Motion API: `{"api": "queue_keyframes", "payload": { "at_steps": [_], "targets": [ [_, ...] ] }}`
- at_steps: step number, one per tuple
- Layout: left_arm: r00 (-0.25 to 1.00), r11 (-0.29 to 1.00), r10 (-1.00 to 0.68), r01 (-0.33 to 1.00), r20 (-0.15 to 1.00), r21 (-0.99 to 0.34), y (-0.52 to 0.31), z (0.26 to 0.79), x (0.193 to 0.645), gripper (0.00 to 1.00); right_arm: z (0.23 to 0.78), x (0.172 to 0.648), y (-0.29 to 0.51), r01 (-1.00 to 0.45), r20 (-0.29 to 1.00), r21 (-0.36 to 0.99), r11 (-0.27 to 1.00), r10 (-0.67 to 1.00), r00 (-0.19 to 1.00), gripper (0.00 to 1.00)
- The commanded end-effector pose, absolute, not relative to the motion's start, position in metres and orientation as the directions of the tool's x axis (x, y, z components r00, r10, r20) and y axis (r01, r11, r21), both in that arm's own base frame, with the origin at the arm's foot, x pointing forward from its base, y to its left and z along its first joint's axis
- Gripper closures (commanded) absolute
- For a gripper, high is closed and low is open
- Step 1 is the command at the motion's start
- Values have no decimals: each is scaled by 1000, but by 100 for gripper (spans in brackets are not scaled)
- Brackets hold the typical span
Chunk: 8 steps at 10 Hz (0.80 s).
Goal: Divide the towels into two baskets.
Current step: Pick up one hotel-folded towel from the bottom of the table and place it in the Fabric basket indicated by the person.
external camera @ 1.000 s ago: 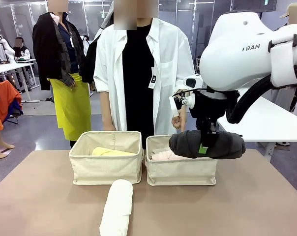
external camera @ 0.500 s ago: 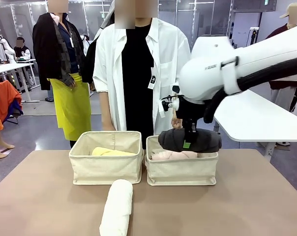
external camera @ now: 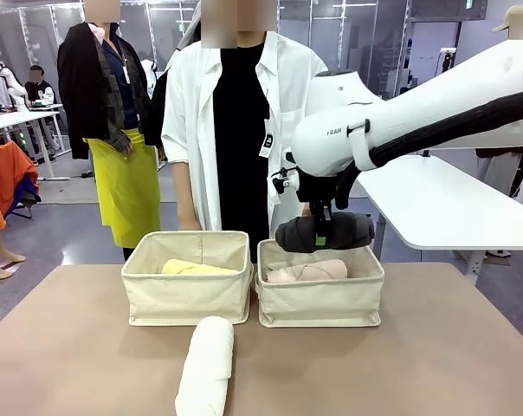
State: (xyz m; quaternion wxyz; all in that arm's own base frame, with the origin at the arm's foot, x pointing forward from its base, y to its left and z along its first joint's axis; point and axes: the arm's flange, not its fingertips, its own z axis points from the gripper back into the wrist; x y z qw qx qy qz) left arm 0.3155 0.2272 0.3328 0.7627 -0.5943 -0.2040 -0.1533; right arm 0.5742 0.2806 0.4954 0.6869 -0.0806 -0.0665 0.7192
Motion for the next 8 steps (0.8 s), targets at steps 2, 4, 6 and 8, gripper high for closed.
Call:
{"api": "queue_keyframes", "payload": {
  "at_steps": [2, 4, 6, 8],
  "targets": [
    [870, 243, 2, 478, 493, -844, 230, 335, 312, 2, 471, 598, 297, -982, -56, -180, -62, 997, -53, 58],
    [870, 243, 2, 478, 493, -844, 230, 335, 312, 2, 450, 602, 301, -982, -87, -177, -70, 995, -55, 58],
    [870, 243, 2, 478, 493, -844, 230, 335, 312, 2, 440, 607, 299, -984, -66, -165, -66, 996, -56, 28],
    [870, 243, 2, 478, 493, -844, 230, 335, 312, 2, 441, 608, 297, -985, -73, -157, -67, 996, -56, 0]
  ]
}}
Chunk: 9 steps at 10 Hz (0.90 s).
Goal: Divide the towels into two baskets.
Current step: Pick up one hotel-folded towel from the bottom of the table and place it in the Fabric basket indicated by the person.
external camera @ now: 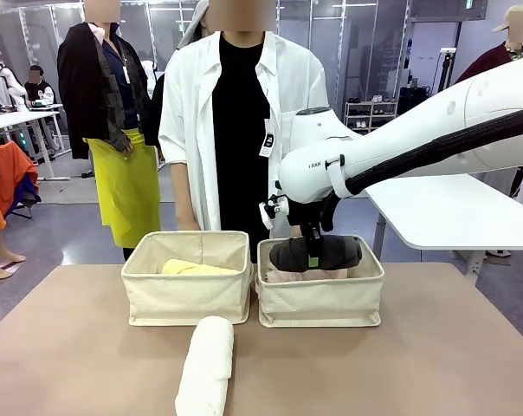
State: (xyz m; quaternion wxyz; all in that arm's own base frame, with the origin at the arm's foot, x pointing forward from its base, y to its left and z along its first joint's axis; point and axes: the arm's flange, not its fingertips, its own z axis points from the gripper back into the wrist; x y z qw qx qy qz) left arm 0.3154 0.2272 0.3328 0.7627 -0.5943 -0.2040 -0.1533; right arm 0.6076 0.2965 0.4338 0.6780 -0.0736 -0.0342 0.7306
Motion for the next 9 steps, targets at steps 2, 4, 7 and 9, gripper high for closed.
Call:
{"api": "queue_keyframes", "payload": {
  "at_steps": [2, 4, 7, 9],
  "targets": [
    [870, 243, 2, 478, 493, -844, 230, 335, 312, 2, 442, 606, 296, -987, -79, -148, -66, 995, -55, 0],
    [870, 243, 2, 478, 493, -844, 230, 335, 312, 2, 449, 596, 289, -987, -85, -146, -64, 995, -51, 0],
    [870, 243, 2, 478, 493, -844, 230, 335, 312, 2, 441, 609, 295, -985, -60, -153, -74, 996, -65, 0],
    [870, 243, 2, 478, 493, -844, 230, 335, 312, 2, 441, 609, 295, -985, -60, -153, -74, 996, -65, 0]
  ]
}}
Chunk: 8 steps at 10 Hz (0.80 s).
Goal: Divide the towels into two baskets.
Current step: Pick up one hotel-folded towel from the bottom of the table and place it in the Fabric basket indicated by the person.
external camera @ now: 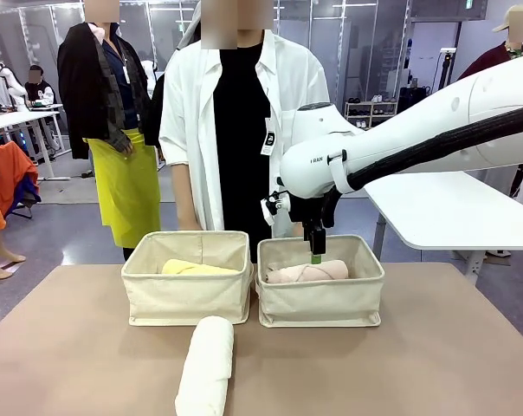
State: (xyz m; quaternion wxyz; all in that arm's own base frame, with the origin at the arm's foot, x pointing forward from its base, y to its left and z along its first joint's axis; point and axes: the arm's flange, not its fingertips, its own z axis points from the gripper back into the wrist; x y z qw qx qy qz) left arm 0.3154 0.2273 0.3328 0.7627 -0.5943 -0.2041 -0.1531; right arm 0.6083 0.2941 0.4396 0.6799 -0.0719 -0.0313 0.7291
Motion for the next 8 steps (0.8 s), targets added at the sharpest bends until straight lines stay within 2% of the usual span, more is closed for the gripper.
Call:
{"api": "queue_keyframes", "payload": {
  "at_steps": [1, 6, 8],
  "targets": [
    [870, 243, 2, 478, 493, -844, 230, 335, 312, 2, 441, 609, 295, -985, -60, -153, -74, 996, -65, 0],
    [870, 243, 2, 478, 493, -844, 230, 335, 312, 2, 440, 608, 294, -987, -61, -144, -73, 996, -65, 0],
    [870, 243, 2, 478, 493, -844, 230, 335, 312, 2, 479, 573, 276, -994, -7, -107, -25, 1000, -25, 0]
  ]
}}
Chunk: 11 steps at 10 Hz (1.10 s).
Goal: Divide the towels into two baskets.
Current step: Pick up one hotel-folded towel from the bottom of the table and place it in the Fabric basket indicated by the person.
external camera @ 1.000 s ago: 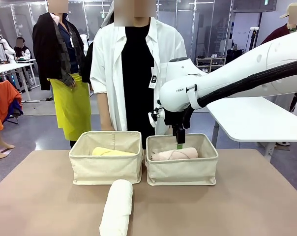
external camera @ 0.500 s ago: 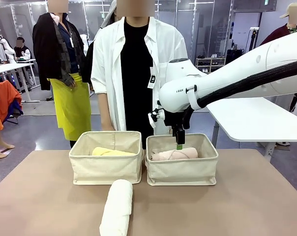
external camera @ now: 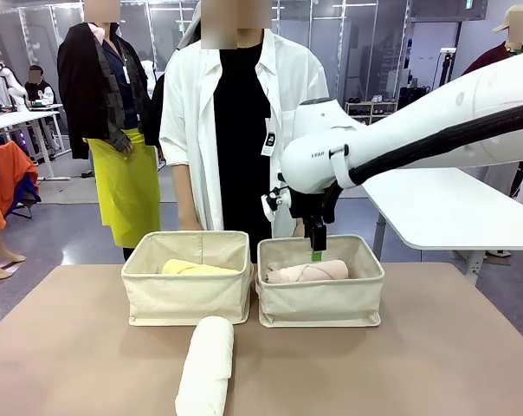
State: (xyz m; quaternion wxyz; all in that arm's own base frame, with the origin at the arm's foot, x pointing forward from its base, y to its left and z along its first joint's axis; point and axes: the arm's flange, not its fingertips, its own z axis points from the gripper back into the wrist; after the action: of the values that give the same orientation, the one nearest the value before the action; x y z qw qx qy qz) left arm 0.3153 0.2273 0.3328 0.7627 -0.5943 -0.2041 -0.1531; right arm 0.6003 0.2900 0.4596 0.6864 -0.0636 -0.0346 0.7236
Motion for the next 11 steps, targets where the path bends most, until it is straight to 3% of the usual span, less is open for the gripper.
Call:
{"api": "queue_keyframes", "payload": {
  "at_steps": [1, 5, 7, 9, 11],
  "targets": [
    [870, 243, 2, 478, 493, -844, 230, 335, 312, 2, 493, 560, 265, -998, 47, -51, 22, 999, 19, 0],
    [870, 243, 2, 478, 493, -844, 230, 335, 312, 2, 518, 475, 188, -941, 294, 223, 255, 902, 315, 0],
    [870, 243, 2, 478, 493, -844, 230, 335, 312, 2, 494, 449, 117, -843, 466, 452, 293, 728, 503, 0],
    [870, 243, 2, 478, 493, -844, 230, 335, 312, 2, 460, 437, 46, -703, 493, 604, 375, 517, 699, 0],
    [870, 243, 2, 478, 493, -844, 230, 335, 312, 2, 431, 425, -32, -625, 531, 726, 286, 344, 774, 0]
  ]
}}
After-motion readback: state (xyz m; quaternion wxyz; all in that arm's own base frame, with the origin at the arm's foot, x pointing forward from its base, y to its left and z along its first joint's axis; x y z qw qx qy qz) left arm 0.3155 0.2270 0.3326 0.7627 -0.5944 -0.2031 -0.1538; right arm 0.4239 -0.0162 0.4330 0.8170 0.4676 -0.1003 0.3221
